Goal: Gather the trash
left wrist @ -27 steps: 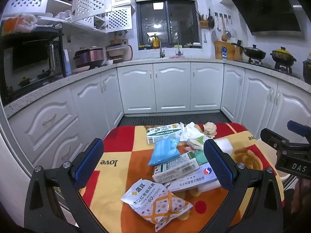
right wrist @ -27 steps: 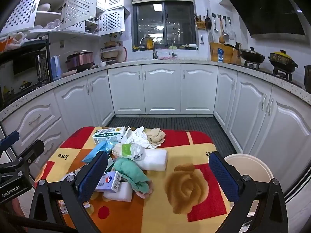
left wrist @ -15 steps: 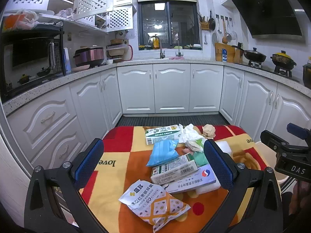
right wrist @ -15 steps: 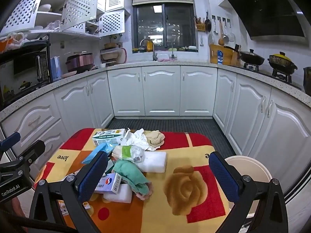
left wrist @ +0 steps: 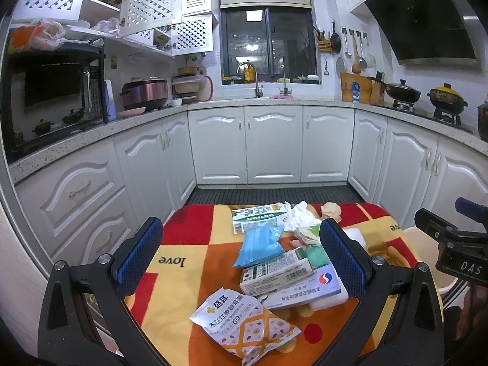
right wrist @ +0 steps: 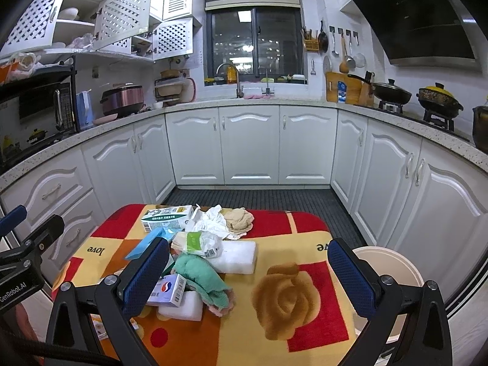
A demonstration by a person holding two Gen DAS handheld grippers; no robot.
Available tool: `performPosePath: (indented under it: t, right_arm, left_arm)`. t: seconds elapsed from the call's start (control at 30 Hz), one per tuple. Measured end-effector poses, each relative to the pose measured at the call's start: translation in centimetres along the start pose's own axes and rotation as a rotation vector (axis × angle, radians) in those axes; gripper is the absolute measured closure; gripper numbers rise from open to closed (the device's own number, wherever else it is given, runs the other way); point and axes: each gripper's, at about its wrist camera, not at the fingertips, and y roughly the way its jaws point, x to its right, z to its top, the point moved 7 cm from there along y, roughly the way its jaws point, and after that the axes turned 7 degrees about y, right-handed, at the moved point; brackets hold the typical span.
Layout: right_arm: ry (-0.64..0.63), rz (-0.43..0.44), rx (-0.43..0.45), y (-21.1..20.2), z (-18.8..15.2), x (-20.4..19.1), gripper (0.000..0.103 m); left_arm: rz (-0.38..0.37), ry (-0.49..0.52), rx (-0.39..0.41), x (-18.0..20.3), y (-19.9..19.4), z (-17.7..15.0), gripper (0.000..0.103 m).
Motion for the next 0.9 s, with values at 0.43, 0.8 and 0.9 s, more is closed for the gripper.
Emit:
performPosePath:
  t: [0.43, 0.8, 0.9]
  right_arm:
    - [0.012, -0.004, 0.005, -0.05, -0.12, 0.41, 0.000]
    - [0.007, -0.006, 0.002, -0.06, -0.70, 0.51, 0.000]
    - [0.008, -0.007, 0.000, -0.04, -0.77, 0.53, 0.000]
  left_arm:
    - [-0.001, 0.006, 0.014, 0.12, 0.10, -0.11, 0.001]
    - [0.004, 0.006, -0.006, 0.06, 0.38, -0.33, 0.001]
    - [0.005, 0.010, -0.009, 0.14, 0.46, -0.31, 0.001]
